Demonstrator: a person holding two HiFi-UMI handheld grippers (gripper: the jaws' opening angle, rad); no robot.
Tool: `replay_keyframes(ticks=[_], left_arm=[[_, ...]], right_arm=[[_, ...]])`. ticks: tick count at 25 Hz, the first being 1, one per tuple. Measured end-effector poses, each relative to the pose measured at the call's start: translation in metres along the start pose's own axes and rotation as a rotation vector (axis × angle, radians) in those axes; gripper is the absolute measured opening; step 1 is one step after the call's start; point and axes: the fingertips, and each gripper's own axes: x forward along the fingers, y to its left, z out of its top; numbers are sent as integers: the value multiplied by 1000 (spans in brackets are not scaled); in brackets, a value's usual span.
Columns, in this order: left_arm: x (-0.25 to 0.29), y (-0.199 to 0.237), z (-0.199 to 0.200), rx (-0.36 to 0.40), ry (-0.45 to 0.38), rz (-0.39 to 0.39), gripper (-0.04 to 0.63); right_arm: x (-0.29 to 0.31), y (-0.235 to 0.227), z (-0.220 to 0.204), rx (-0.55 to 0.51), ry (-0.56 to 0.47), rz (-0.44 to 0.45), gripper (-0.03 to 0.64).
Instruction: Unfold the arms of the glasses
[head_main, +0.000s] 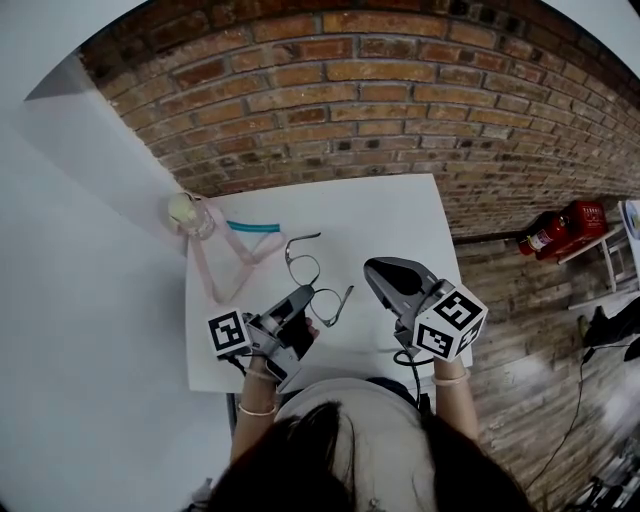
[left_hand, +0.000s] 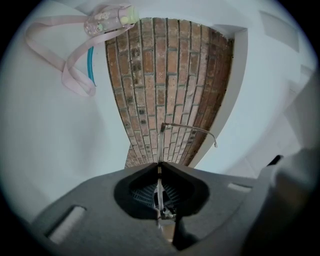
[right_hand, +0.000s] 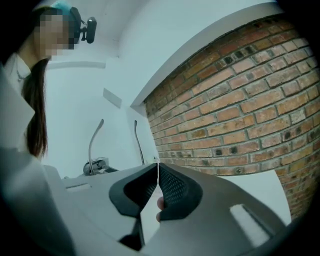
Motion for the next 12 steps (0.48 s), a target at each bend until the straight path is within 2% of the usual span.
replay_keyframes(ticks=[12], left_arm=[[1, -10, -11, 1, 2, -18, 23]], right_arm=[[-5, -7, -20, -46, 74, -93, 6]])
